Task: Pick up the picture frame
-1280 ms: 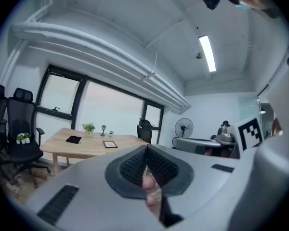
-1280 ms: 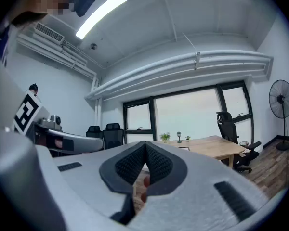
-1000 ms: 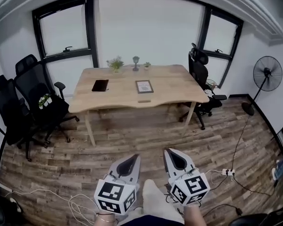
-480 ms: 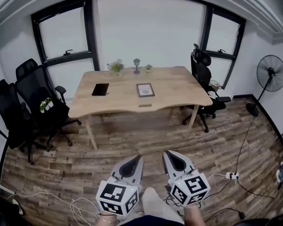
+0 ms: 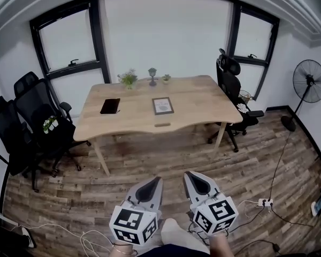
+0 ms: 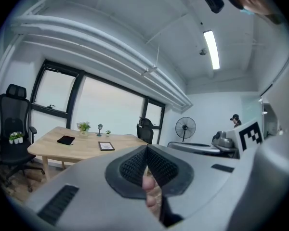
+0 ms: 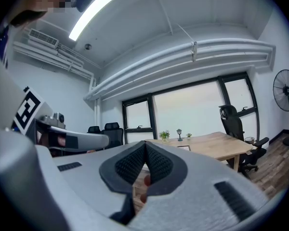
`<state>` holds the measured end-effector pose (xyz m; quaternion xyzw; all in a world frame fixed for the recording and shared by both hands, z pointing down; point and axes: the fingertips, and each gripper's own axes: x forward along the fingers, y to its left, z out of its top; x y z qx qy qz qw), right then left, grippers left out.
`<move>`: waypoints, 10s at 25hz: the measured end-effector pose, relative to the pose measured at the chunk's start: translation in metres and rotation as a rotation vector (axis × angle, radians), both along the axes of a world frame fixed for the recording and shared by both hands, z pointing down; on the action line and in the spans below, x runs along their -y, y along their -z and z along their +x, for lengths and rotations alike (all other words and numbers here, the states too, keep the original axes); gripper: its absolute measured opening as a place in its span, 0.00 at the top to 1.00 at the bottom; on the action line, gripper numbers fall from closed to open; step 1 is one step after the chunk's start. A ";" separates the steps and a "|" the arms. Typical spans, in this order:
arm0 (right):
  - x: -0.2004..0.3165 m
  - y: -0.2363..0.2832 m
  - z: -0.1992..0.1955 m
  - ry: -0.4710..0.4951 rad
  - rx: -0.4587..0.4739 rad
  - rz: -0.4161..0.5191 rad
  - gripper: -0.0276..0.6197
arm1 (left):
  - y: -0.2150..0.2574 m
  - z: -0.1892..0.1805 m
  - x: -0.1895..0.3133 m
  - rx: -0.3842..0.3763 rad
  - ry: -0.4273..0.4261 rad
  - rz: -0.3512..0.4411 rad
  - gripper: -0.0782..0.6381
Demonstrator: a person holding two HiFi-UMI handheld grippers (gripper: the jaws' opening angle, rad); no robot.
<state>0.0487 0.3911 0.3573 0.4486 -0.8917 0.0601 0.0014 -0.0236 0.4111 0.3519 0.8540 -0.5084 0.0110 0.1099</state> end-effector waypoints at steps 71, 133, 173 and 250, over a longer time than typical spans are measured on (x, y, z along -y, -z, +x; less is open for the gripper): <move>0.241 -0.028 0.024 0.125 -0.017 -0.035 0.96 | -0.036 0.025 0.241 -0.012 0.094 -0.122 0.88; 0.499 -0.034 -0.055 0.044 -0.057 -0.102 0.95 | -0.047 -0.053 0.509 -0.038 -0.072 -0.152 0.88; 0.610 -0.082 -0.051 0.089 -0.134 -0.230 0.64 | -0.077 -0.053 0.614 -0.095 -0.111 -0.239 0.60; 0.779 -0.282 -0.069 0.226 -0.431 -0.543 0.64 | -0.270 -0.094 0.763 -0.122 0.104 -0.592 0.61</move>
